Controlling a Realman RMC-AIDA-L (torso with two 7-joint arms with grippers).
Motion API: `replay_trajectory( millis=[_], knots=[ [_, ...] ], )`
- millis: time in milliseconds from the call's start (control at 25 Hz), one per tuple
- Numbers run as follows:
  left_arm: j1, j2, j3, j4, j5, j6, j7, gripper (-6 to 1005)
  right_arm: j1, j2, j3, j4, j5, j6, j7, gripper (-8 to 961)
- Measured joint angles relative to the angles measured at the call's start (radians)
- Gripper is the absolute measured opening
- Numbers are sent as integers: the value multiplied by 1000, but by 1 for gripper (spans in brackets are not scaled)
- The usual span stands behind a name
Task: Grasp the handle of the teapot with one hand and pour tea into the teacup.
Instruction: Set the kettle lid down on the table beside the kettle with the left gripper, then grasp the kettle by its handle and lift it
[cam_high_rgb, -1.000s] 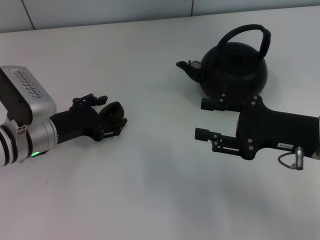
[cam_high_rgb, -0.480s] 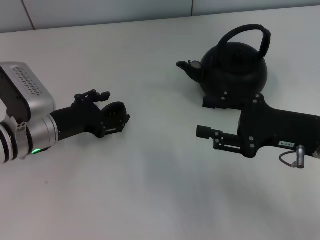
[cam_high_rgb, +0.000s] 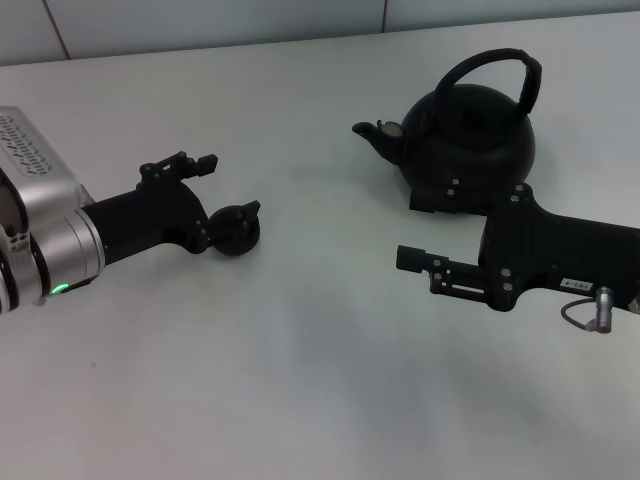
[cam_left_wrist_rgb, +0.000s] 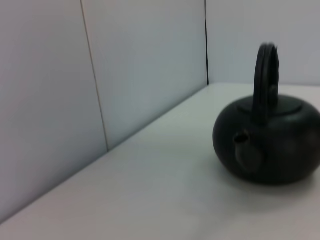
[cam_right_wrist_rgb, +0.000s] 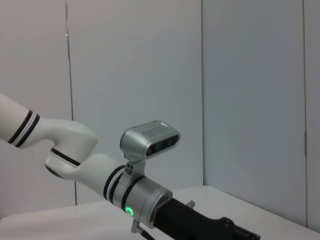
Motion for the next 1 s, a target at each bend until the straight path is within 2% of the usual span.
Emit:
replay_trajectory(
  millis=[680,880,920,1000],
  knots=[
    [15,2,-2,17,-21,24,1,809,-1,2,22,0,0,33,0,613],
    [28,3,-37,22,-23,80,8,808,-5,7,60,13,11,78,4,613],
    [48,4,-75,36,-23,142,10,808,-5,8,75,19,13,86,5,613],
    [55,6,-91,41,-23,171,10,808,-3,9,112,43,27,107,6,613]
  ],
)
